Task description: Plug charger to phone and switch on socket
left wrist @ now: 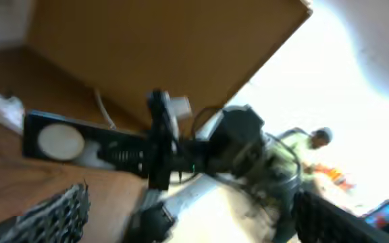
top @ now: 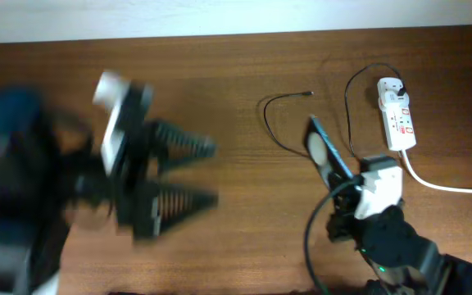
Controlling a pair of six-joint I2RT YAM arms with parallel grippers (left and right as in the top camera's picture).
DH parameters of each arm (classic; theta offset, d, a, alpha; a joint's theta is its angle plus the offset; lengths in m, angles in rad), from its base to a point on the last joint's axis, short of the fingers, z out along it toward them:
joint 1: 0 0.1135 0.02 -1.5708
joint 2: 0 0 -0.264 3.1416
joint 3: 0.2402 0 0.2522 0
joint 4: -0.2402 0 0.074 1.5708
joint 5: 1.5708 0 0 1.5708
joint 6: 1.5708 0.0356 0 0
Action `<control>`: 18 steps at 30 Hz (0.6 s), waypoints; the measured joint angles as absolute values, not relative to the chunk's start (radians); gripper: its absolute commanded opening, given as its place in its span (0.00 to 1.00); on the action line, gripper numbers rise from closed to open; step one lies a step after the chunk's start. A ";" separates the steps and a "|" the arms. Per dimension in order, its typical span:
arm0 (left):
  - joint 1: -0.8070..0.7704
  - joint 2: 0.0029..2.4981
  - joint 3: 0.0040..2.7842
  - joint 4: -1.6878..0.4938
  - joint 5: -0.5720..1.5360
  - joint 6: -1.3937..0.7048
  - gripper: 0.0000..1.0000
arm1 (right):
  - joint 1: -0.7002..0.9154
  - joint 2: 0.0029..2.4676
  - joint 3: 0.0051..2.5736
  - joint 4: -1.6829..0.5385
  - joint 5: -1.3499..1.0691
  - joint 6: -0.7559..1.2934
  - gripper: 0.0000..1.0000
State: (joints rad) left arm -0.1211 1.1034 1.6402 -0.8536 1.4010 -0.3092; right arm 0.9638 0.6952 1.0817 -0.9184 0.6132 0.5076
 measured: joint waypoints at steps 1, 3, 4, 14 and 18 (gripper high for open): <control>-0.122 0.995 1.651 -1.011 1.274 -0.202 0.99 | 0.964 0.675 1.083 -0.953 0.627 0.567 0.04; -0.121 0.850 1.669 -1.285 0.953 -0.101 0.99 | 0.964 0.676 1.083 -0.992 0.632 0.632 0.04; -0.122 0.797 1.662 -1.408 0.799 -0.078 0.99 | 0.964 0.678 1.083 -1.002 0.631 0.661 0.04; -0.122 0.704 1.322 -1.241 0.342 -0.116 0.99 | 0.964 0.684 0.930 -0.983 0.544 0.930 0.04; -0.122 0.741 0.983 -0.945 0.329 -0.366 0.99 | 0.964 0.683 0.929 -0.919 0.537 0.949 0.04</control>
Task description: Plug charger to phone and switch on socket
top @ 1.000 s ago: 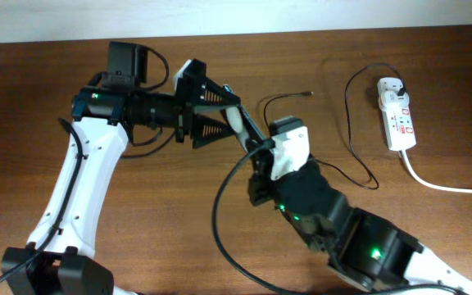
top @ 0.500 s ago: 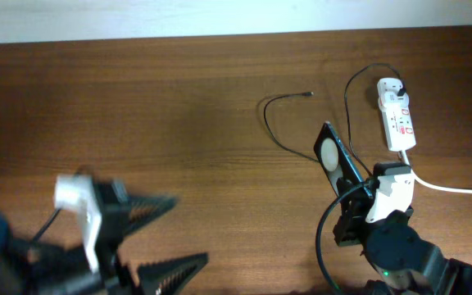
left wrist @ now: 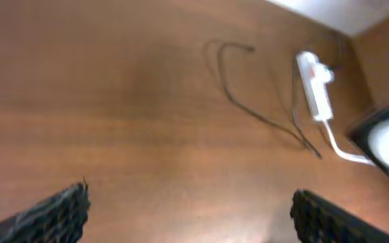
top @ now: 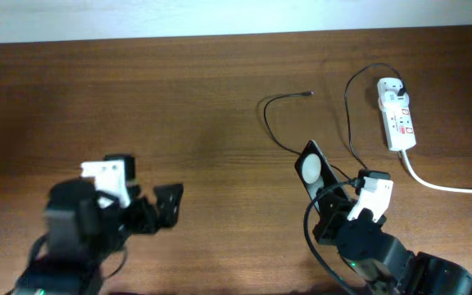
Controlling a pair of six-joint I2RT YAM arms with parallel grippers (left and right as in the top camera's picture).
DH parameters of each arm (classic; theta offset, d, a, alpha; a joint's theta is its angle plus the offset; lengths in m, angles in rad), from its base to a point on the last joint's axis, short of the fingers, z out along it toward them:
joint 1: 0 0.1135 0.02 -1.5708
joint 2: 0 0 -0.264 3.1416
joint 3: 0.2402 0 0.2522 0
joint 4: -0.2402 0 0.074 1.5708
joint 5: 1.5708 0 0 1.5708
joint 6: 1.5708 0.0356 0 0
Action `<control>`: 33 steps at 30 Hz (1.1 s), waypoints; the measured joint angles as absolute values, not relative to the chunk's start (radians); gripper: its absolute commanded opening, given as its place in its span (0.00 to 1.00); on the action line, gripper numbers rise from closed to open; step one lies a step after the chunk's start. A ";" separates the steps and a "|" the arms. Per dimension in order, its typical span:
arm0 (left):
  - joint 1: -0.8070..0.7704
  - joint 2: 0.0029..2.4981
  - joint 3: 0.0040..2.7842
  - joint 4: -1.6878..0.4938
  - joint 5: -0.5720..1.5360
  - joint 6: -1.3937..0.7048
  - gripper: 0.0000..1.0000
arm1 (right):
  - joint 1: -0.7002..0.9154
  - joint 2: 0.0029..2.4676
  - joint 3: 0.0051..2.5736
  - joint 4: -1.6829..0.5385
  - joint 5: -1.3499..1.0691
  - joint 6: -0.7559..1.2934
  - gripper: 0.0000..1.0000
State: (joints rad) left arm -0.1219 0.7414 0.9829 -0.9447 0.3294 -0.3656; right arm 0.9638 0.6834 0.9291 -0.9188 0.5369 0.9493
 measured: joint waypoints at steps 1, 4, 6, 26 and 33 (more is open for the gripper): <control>-0.122 0.774 0.902 -0.843 0.326 -0.458 0.99 | 0.964 0.684 0.929 -0.908 0.536 0.958 0.04; -0.122 0.905 0.793 -0.677 0.325 -0.709 0.99 | 0.964 0.710 0.929 -0.859 0.536 1.046 0.04; -0.121 1.071 0.785 -0.629 0.379 -0.965 0.99 | 0.964 0.765 0.929 -0.780 0.536 1.130 0.04; -0.118 1.440 0.771 0.155 1.386 -1.113 0.99 | 0.936 0.951 0.538 0.167 0.479 1.627 0.04; -0.119 1.443 0.768 0.240 1.221 -1.342 0.99 | 0.937 1.179 0.512 0.488 0.367 1.660 0.04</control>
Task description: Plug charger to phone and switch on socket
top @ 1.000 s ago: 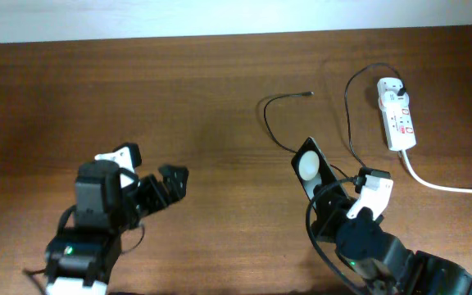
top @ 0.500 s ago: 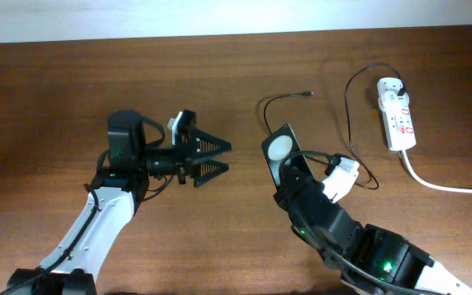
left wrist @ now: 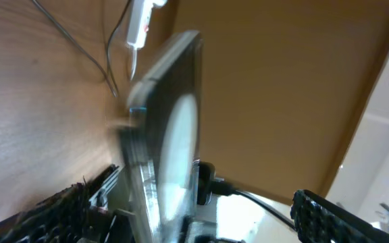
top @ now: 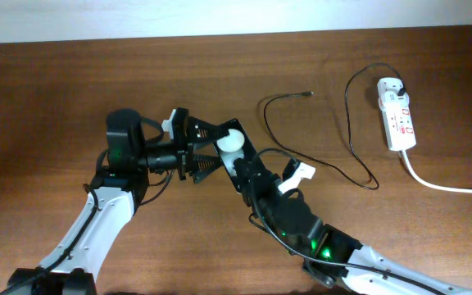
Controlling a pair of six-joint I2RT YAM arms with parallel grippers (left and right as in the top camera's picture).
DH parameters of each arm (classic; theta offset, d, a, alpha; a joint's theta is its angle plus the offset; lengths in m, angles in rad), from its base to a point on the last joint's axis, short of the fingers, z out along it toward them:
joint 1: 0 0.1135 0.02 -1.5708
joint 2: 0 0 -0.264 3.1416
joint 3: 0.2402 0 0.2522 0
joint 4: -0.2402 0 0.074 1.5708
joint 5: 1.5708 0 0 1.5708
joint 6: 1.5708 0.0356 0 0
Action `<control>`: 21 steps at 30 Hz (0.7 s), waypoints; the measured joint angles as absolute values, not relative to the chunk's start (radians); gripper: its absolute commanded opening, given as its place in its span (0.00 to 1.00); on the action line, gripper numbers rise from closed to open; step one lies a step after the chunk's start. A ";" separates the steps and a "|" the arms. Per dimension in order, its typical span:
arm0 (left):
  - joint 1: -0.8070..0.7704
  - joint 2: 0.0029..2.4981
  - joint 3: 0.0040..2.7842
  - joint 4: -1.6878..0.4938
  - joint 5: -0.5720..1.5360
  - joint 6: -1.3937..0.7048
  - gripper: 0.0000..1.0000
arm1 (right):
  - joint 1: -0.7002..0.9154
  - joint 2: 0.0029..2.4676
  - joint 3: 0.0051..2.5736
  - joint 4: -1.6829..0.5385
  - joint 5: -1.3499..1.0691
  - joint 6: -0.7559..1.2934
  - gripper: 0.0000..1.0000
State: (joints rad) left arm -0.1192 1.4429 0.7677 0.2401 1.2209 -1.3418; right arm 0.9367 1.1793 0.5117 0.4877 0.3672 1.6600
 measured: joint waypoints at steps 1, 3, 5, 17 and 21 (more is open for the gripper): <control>-0.125 1.445 0.768 0.294 1.208 -1.375 0.97 | 0.937 1.215 0.513 0.515 0.357 1.686 0.04; -0.142 1.450 0.766 0.389 1.162 -1.440 0.86 | 0.934 1.274 0.513 0.561 0.348 1.753 0.04; -0.154 1.452 0.763 0.410 1.133 -1.461 0.84 | 0.929 1.286 0.516 0.588 0.357 1.777 0.04; -0.220 1.459 0.758 0.406 1.070 -1.486 0.30 | 0.929 1.288 0.532 0.593 0.425 1.795 0.04; -0.222 1.465 0.754 0.402 1.073 -1.486 0.06 | 0.928 1.287 0.538 0.599 0.428 1.796 0.04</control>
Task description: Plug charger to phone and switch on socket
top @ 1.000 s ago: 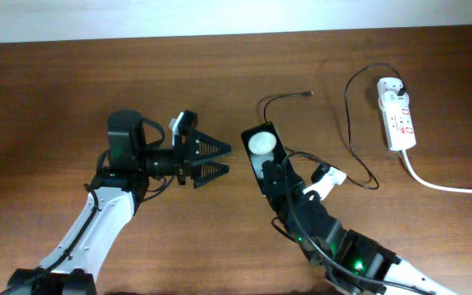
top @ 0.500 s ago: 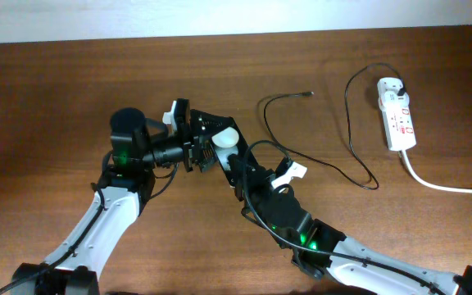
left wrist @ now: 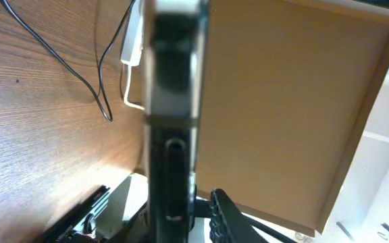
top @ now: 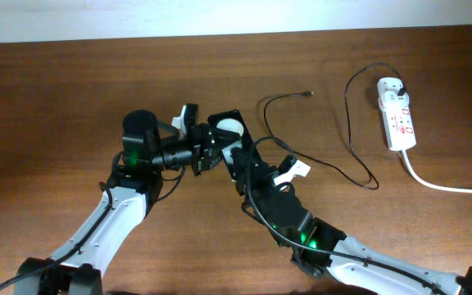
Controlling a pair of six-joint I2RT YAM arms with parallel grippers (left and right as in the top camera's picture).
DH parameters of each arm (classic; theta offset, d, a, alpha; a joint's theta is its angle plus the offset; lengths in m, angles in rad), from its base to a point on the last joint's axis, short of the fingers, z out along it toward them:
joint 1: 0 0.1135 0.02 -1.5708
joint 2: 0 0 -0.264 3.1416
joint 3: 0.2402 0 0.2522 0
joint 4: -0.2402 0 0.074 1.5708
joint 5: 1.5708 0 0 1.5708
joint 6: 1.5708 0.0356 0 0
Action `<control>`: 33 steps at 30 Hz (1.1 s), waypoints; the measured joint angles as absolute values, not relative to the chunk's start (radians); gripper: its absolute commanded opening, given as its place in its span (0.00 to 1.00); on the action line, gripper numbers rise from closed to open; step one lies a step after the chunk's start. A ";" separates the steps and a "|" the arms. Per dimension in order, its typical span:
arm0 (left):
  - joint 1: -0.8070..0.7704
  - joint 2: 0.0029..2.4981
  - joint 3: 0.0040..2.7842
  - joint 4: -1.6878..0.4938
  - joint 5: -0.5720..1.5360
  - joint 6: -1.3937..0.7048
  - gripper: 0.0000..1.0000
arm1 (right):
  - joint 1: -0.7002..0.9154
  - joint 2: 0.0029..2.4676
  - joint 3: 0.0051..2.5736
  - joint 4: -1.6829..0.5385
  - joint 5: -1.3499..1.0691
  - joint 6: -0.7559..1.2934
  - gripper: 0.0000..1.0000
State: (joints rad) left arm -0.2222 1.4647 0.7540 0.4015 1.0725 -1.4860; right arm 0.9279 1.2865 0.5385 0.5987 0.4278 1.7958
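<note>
The black phone, with a white disc on its back, is held in the air over the middle of the table. My left gripper is shut on it from the left. In the left wrist view the phone stands edge-on between the fingers, its port facing the camera. My right gripper grips the phone's lower right end. The black charger cable lies on the table, its free plug tip pointing right. It runs to the white socket strip at the far right.
A white mains cord leaves the strip toward the right edge. The cable and strip also show in the left wrist view behind the phone. A cardboard-brown board fills that view's right side.
My left gripper, open beside the phone 0.7 s ago, is now shut on it. The phone has shifted slightly up and left and now sits edge-on between the left fingers.
My right gripper first held the phone near the socket strip at the right while my left arm was at the left, open. Later both arms met over the table's middle with the phone between them. Now both grippers hold it.
</note>
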 measured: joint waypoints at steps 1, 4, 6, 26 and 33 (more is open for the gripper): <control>-0.222 1.465 0.753 0.398 1.072 -1.487 0.02 | 0.924 1.285 0.541 0.601 0.419 1.795 0.04; -0.222 1.465 0.751 0.401 1.072 -1.479 0.00 | 0.918 1.282 0.542 0.599 0.403 1.799 0.04; -0.222 1.465 0.751 0.401 1.071 -1.478 0.00 | 0.916 1.282 0.542 0.599 0.397 1.799 0.09; -0.059 1.468 0.759 0.089 1.065 -1.103 0.00 | 0.929 1.304 0.533 0.426 0.226 1.649 0.99; 0.091 1.468 0.764 -0.239 1.059 -0.737 0.00 | 0.867 1.305 0.530 0.238 0.221 1.377 0.99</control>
State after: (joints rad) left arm 0.0906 1.4681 0.7643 -0.2394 1.0592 -0.7372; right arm 0.8665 1.3052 0.5301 0.2379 0.2214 1.3773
